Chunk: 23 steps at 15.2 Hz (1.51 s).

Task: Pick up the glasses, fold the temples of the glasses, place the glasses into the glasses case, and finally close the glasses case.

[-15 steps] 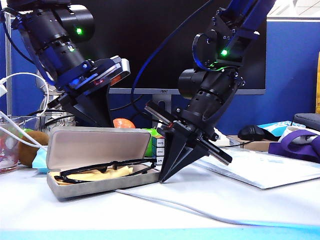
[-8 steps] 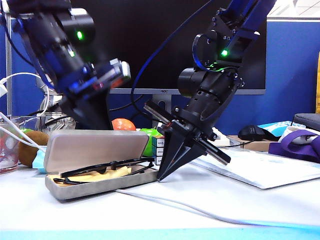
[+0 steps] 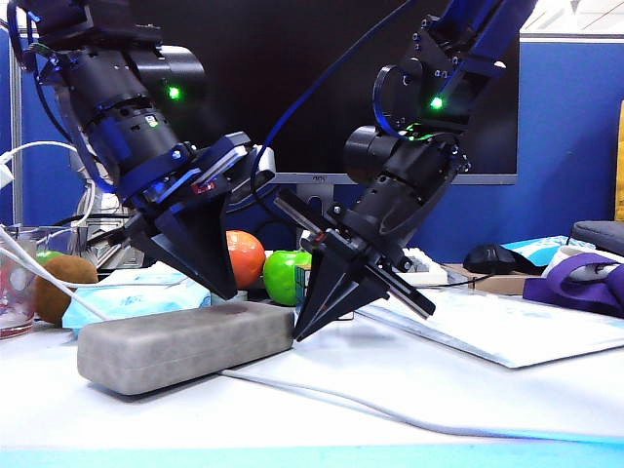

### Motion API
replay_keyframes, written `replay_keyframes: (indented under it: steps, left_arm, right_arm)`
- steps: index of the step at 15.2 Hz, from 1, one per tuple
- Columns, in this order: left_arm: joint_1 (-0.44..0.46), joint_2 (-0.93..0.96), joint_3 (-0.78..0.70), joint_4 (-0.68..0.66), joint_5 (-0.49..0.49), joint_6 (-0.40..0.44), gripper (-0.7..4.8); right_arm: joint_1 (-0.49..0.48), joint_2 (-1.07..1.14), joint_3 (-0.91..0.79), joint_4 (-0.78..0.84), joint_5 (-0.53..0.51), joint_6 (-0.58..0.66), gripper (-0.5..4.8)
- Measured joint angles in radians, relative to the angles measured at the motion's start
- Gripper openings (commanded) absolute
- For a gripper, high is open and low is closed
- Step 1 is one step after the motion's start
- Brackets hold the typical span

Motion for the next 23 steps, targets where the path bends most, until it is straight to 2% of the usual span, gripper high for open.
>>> replay_keyframes:
  steps: [7, 12, 15, 17, 19, 20, 22, 23]
  left_arm:
    - [0.003, -0.014, 0.005, 0.016, 0.001, 0.0, -0.07]
    - [0.003, -0.126, 0.024, 0.054, -0.008, -0.001, -0.07]
    - [0.003, -0.306, 0.066, 0.097, -0.074, -0.002, -0.06]
    - [0.003, -0.473, 0.07, 0.106, -0.151, -0.002, -0.06]
    - [0.003, -0.63, 0.071, 0.107, -0.192, -0.002, -0.07]
    - [0.003, -0.729, 0.071, 0.097, -0.237, -0.006, -0.07]
    - [0.003, -0.867, 0.07, 0.058, -0.283, -0.018, -0.07]
    - [0.002, -0.956, 0.067, -0.021, -0.354, -0.017, -0.07]
  right_arm:
    - [-0.015, -0.025, 0.001, 0.0, 0.003, 0.0, -0.01]
    - [-0.028, -0.186, 0.004, -0.023, 0.066, -0.062, -0.01]
    - [-0.028, -0.423, 0.004, -0.025, 0.152, -0.127, -0.01]
    - [-0.028, -0.666, 0.003, -0.022, 0.271, -0.228, -0.01]
    - [-0.027, -0.832, 0.006, -0.018, 0.348, -0.259, -0.01]
    - [-0.027, -0.924, 0.006, -0.032, 0.403, -0.273, -0.01]
    - [-0.027, -1.036, 0.004, -0.067, 0.436, -0.352, -0.01]
    - [-0.027, -1.084, -0.028, -0.084, 0.445, -0.377, -0.01]
